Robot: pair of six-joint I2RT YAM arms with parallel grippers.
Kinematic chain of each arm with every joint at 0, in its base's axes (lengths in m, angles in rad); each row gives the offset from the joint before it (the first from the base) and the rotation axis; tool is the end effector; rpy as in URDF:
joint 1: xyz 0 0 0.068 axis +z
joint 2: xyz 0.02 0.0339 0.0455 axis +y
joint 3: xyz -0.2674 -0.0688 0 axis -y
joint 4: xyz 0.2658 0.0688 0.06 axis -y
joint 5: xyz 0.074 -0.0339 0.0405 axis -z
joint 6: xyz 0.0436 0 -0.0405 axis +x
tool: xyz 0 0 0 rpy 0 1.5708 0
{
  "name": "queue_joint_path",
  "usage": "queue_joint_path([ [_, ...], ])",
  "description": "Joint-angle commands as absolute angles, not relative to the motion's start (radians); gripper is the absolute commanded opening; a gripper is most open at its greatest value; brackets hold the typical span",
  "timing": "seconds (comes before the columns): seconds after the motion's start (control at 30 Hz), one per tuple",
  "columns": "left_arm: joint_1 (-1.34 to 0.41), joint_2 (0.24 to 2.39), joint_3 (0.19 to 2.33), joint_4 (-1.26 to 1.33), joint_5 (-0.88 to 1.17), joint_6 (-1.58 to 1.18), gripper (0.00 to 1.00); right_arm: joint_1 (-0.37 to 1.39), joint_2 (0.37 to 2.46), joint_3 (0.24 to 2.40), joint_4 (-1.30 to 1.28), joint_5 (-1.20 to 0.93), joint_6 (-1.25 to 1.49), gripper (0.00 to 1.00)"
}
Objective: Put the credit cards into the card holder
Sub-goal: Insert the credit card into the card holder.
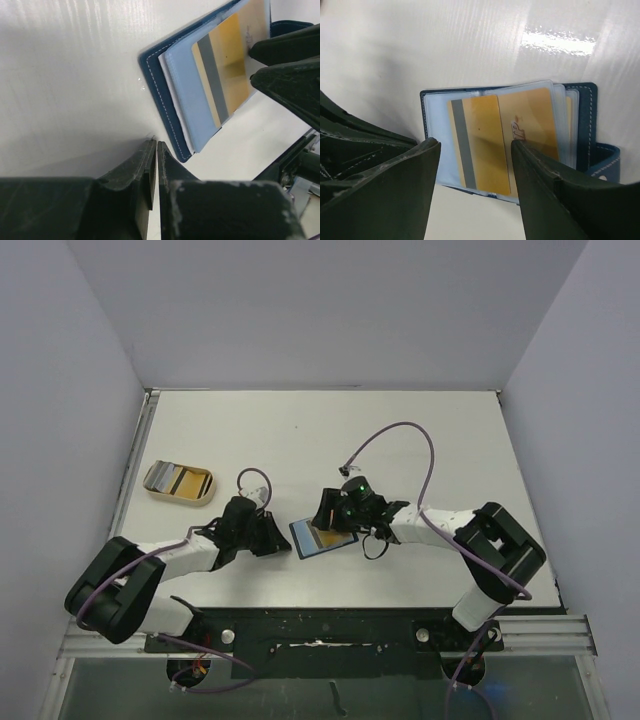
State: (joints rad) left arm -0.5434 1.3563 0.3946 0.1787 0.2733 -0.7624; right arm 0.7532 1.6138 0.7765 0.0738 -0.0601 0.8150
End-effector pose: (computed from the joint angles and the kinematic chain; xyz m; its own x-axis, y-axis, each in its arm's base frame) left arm 0.2050 -0.1376 0.1093 -0.8936 -0.2371 -0.3811 0.0614 0.7764 -0.6272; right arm 0.2454 0.2337 0.1421 -0.8659 0.1839 -0.4653 -0.1229 0.8233 0.5542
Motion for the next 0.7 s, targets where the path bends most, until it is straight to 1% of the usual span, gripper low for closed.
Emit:
queue_joint_path([
  [0.0, -0.542, 1.396, 0.402, 0.292, 0.306, -0.775, 0.06, 0.767, 1.655, 0.799, 0.123, -0.094, 0.801, 0.6],
  [0.2, -0.542, 1.428, 0.408, 0.311, 0.308, -0.772, 0.06, 0.8, 1.681, 0.807, 0.157, -0.125, 0.83, 0.6],
  [0.47, -0.542, 1.436, 0.417, 0.317, 0.309, -0.772, 0.06, 0.816, 1.69, 0.787, 0.263, -0.212, 0.885, 0.6],
  [0.53, -0.543, 1.425, 0.419, 0.307, 0.307, -0.771, 0.06, 0.815, 1.679, 0.795, 0.245, -0.209, 0.866, 0.6],
  [0.67, -0.54, 1.377, 0.425, 0.262, 0.288, -0.77, 0.06, 0.802, 1.614, 0.817, 0.129, -0.151, 0.792, 0.59],
])
